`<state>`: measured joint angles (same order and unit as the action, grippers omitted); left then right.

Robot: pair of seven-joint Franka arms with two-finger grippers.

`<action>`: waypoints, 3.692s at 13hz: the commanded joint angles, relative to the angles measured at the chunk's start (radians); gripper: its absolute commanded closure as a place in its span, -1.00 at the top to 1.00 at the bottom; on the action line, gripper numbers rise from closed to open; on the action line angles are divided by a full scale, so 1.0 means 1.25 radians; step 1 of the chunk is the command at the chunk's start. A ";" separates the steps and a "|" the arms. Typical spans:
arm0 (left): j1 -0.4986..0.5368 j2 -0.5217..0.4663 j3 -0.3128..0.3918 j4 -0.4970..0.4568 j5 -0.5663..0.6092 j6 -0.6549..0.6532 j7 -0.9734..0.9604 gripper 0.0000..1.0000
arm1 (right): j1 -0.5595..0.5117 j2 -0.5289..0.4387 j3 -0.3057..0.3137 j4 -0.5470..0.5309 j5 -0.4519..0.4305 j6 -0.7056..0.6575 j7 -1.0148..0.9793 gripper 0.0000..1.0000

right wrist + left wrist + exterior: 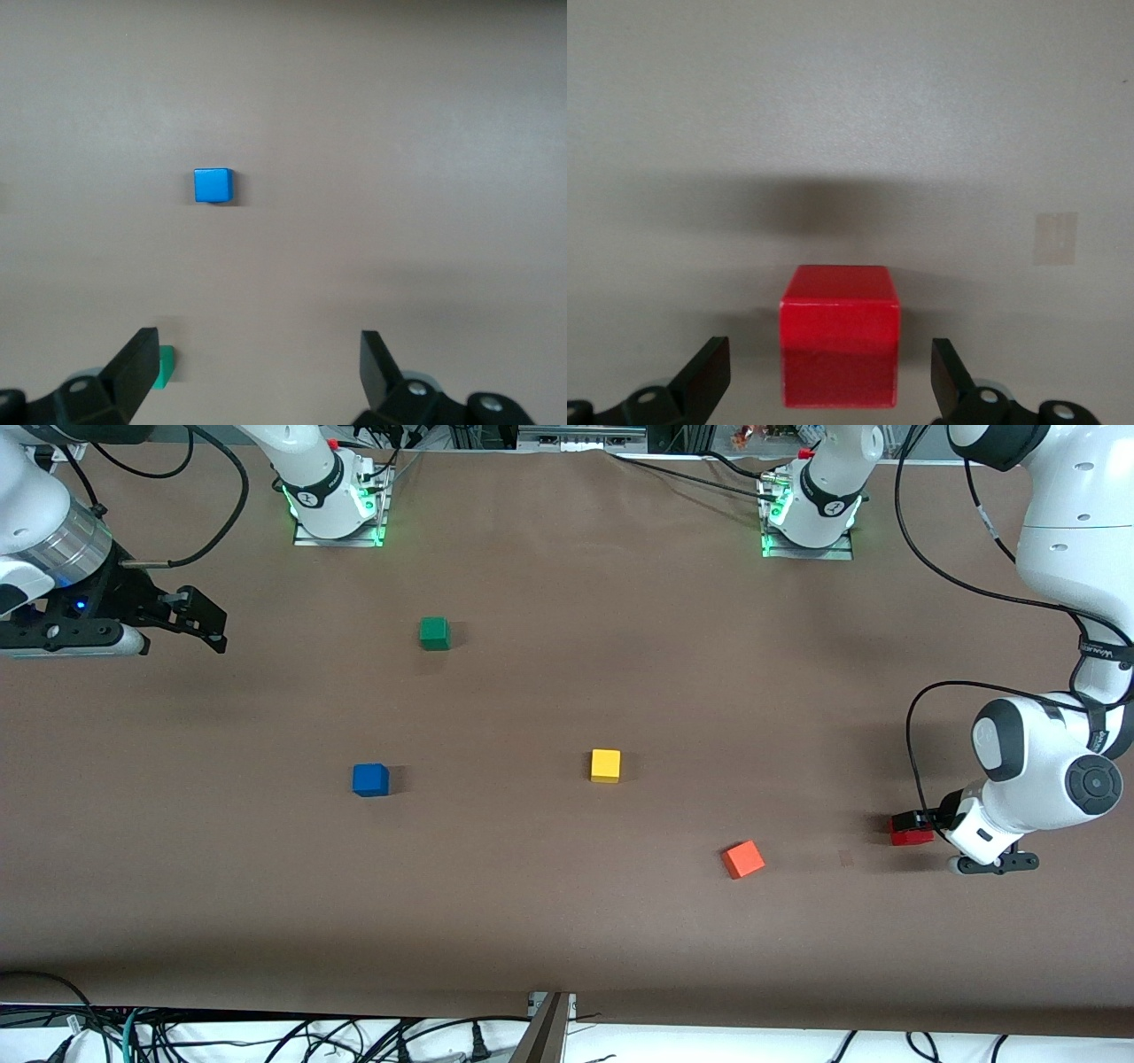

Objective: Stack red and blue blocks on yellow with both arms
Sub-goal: 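Close the left gripper on the red cube, then carry the red cube onto the yellow cube while the right gripper reaches out, then release the red cube on yellow while the right gripper lowers to blue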

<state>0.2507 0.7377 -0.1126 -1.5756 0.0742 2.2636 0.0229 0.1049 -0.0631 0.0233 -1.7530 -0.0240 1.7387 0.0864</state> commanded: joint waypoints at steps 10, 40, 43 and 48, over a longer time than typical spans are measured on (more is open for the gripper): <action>-0.057 -0.055 -0.030 0.029 0.003 -0.034 -0.005 -1.00 | -0.007 0.001 0.003 0.011 0.014 -0.003 0.007 0.99; -0.645 0.045 -0.029 0.171 0.049 -0.116 -0.465 -0.86 | 0.060 0.421 0.013 0.022 0.012 0.321 0.051 0.99; -0.638 0.037 -0.027 0.189 0.039 -0.121 -0.471 1.00 | 0.060 0.491 0.013 0.019 0.065 0.398 0.052 0.99; -0.533 -0.003 -0.023 0.375 0.039 -0.329 -0.465 1.00 | 0.079 0.536 0.012 -0.011 0.083 0.486 0.051 0.98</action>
<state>-0.4780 0.7591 -0.1349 -1.2138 0.1195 1.9672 -0.5685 0.1960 0.6023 0.0391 -1.7516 0.0643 2.3089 0.1501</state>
